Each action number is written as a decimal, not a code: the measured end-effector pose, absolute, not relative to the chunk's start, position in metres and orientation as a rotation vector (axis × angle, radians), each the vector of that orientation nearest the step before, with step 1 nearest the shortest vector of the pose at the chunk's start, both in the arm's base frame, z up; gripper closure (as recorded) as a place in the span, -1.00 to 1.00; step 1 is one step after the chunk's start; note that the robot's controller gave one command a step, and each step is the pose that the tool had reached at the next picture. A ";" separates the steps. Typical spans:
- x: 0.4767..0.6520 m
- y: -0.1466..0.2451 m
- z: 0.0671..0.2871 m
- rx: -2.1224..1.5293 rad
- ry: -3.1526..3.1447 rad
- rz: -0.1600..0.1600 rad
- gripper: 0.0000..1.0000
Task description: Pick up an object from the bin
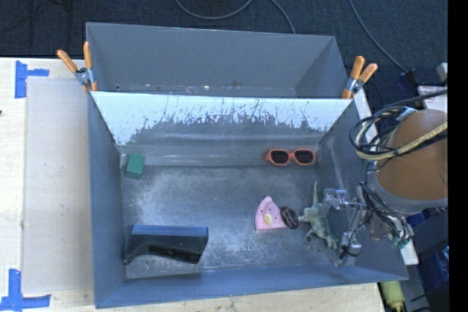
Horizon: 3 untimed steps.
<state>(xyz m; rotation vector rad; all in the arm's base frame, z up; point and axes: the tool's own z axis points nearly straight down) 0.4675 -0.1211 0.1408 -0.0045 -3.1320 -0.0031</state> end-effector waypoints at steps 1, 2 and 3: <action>0.470 -0.120 0.145 0.005 -3.140 -0.001 1.00; 0.470 -0.120 0.145 0.006 -3.140 -0.001 1.00; 0.473 -0.106 0.114 0.027 -3.138 -0.001 1.00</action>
Offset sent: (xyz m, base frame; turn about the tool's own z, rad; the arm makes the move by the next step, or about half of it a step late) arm 0.0000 0.0000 0.0000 0.0000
